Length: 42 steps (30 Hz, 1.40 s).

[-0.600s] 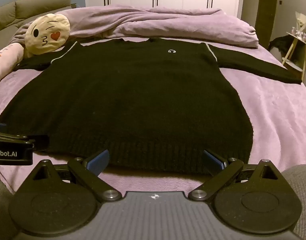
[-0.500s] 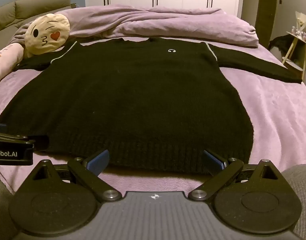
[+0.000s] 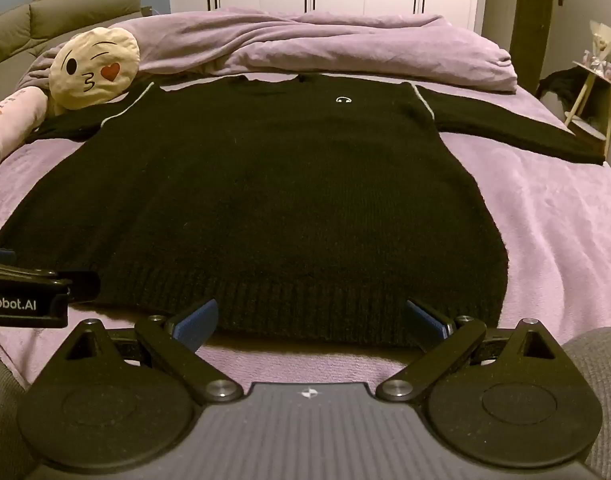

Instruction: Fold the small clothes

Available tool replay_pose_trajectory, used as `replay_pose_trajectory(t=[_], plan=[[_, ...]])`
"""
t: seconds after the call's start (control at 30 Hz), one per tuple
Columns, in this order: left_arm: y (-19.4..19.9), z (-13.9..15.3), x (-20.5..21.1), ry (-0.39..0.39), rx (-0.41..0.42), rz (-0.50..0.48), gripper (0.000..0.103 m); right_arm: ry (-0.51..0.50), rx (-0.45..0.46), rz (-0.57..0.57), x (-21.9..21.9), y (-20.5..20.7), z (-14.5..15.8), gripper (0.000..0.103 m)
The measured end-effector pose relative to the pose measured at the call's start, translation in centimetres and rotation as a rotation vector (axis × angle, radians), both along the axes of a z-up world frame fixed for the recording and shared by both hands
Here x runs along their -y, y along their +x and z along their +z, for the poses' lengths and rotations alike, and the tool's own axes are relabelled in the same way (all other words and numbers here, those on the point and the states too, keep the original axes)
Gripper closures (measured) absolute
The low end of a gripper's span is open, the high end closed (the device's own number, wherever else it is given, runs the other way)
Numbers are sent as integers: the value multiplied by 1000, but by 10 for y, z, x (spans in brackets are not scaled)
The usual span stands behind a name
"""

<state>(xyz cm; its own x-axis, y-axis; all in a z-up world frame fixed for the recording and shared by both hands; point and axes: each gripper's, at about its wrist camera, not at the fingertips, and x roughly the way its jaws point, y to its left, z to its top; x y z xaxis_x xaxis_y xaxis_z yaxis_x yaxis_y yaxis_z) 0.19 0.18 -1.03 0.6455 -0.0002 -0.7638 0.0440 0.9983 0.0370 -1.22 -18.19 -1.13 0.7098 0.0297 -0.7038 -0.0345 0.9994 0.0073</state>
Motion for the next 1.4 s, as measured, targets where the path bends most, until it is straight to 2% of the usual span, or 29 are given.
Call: replay_pose_trajectory(t=[1.4], plan=[[2, -7, -3, -15, -34, 1, 0, 16, -5, 1, 1, 1, -3, 4]])
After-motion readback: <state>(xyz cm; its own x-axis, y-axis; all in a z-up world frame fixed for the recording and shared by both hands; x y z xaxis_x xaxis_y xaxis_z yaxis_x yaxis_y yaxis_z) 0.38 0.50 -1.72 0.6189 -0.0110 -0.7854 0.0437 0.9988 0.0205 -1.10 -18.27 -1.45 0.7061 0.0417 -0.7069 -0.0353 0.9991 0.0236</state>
